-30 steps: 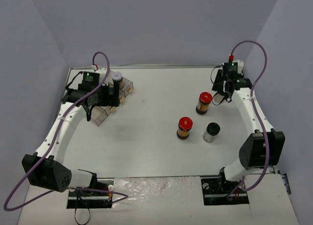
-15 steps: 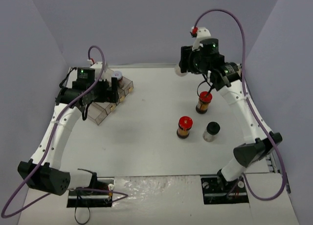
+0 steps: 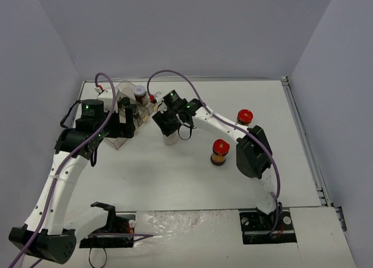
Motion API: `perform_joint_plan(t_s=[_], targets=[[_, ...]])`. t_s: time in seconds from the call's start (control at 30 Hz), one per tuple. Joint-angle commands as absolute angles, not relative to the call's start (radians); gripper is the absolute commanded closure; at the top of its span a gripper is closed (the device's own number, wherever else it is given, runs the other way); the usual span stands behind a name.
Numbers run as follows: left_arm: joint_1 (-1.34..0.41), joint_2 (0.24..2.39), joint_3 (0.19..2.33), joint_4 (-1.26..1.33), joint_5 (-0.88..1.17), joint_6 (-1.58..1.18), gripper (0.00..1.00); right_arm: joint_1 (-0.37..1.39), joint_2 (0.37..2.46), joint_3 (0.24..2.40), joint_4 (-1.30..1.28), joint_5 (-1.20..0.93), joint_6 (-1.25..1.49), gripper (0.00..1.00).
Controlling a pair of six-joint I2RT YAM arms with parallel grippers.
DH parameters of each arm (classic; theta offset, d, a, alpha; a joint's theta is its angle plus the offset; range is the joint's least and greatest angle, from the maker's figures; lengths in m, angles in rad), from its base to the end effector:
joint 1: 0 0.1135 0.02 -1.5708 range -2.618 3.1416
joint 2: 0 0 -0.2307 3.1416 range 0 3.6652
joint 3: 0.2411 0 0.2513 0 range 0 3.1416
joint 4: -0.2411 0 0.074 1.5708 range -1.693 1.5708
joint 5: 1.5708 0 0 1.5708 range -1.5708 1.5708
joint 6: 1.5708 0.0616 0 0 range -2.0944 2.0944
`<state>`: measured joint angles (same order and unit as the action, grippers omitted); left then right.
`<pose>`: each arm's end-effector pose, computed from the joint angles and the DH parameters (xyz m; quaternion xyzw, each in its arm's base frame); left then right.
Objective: Organize the condiment bottles
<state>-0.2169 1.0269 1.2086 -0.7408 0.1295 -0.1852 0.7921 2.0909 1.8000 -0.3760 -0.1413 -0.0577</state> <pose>0.2369 -0.0603 0.3424 0.0452 0.8723 -0.1520 0.4625 0.3392 0.3561 0.2177 -0.3980 0.8049 0.2157 0.3838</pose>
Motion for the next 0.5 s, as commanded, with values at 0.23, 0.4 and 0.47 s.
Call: perform_joint_plan(t_s=[0.23,0.4,0.47], targets=[[-0.224,1.007,1.155,-0.628,0.17,-0.212,0.03,0.824,2.007,1.58,-0.061,-0.131,-0.054,0.66],[-0.225,1.032,1.168,-0.613,0.192,-0.223,0.03,0.827,1.916,1.544,-0.062,-0.126,-0.045,0.17],[-0.226,1.045,1.178,-0.606,0.198,-0.231,0.03,0.827,1.837,1.516,-0.063,-0.122,-0.041,0.07]])
